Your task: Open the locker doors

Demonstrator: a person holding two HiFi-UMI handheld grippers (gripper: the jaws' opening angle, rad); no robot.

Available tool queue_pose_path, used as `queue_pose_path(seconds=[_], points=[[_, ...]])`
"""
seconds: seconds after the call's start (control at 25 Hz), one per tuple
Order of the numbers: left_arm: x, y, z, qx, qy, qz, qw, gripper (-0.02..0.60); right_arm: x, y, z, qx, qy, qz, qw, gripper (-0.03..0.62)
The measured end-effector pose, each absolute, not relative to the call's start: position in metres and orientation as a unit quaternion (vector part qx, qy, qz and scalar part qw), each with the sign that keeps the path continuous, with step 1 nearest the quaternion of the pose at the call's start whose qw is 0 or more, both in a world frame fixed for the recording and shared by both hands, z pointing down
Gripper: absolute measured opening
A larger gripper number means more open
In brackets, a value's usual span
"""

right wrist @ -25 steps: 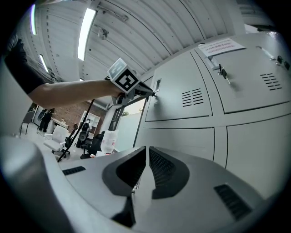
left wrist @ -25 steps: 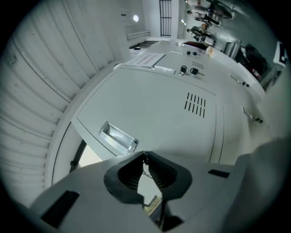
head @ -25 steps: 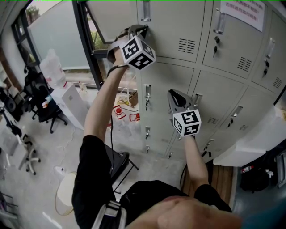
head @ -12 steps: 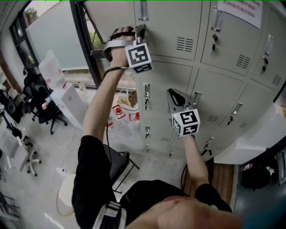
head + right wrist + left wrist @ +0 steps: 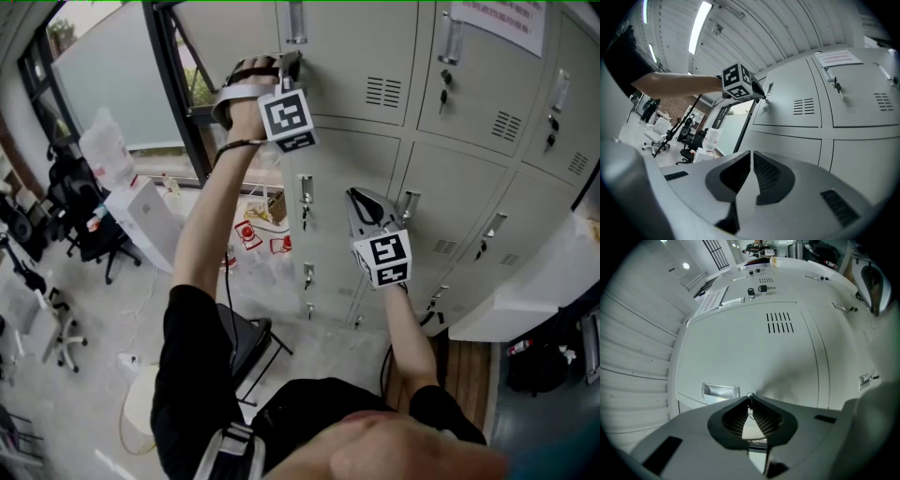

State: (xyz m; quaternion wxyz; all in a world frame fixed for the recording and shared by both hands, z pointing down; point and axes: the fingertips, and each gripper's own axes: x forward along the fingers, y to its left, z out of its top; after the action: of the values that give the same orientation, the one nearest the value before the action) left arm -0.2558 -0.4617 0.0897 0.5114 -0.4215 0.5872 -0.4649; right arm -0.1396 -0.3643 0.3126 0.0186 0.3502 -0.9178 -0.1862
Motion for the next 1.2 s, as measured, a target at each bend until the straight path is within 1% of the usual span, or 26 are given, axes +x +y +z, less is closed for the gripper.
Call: queue_pose_path(seconds=[0.12,0.2,0.36,0.52,0.68,0.76,0.8,0.96,1.08,1.2], points=[[-0.256,-0.462,0.091,-0.415,0.580,-0.474,0.516,0.036,-0.144,-0.358,0.315,0.354,-0.906,-0.228,0.045,0.022],[-0.256,-0.461,0.091,-0.415,0.573,-0.479,0.520,0.035,-0.148,-0.354,0.315,0.349,-0.905,-0.239,0.050,0.023],[-0.256,-0.461,0.091,-0.415,0.555,-0.487,0.532,0.035,-0.148,-0.353,0.315,0.344,-0.908,-0.235,0.051,0.023],[-0.256,-0.460,0.090,-0.437,0.572,-0.458,0.521,0.037,-0.148,-0.353,0.314,0.342,-0.911,-0.226,0.047,0.023],[-0.257,-0.459,0.090,-0.489,0.604,-0.402,0.484,0.038,-0.148,-0.349,0.307,0.351,-0.897,-0.263,0.062,0.023],[-0.260,-0.456,0.085,-0.523,0.625,-0.357,0.456,0.038,-0.152,-0.347,0.304,0.346,-0.896,-0.270,0.064,0.023],[-0.263,-0.454,0.082,-0.543,0.636,-0.331,0.438,0.044,-0.153,-0.346,0.303,0.344,-0.897,-0.269,0.064,0.023],[-0.271,-0.445,0.078,-0.594,0.652,-0.257,0.394,0.114,-0.157,-0.344,0.304,0.341,-0.900,-0.263,0.064,0.023],[-0.273,-0.435,0.081,-0.626,0.655,-0.206,0.370,0.120,-0.161,-0.343,0.306,0.335,-0.904,-0.256,0.064,0.023],[-0.277,-0.421,0.083,-0.671,0.656,-0.121,0.324,0.120,-0.166,-0.341,0.308,0.328,-0.909,-0.249,0.062,0.023]])
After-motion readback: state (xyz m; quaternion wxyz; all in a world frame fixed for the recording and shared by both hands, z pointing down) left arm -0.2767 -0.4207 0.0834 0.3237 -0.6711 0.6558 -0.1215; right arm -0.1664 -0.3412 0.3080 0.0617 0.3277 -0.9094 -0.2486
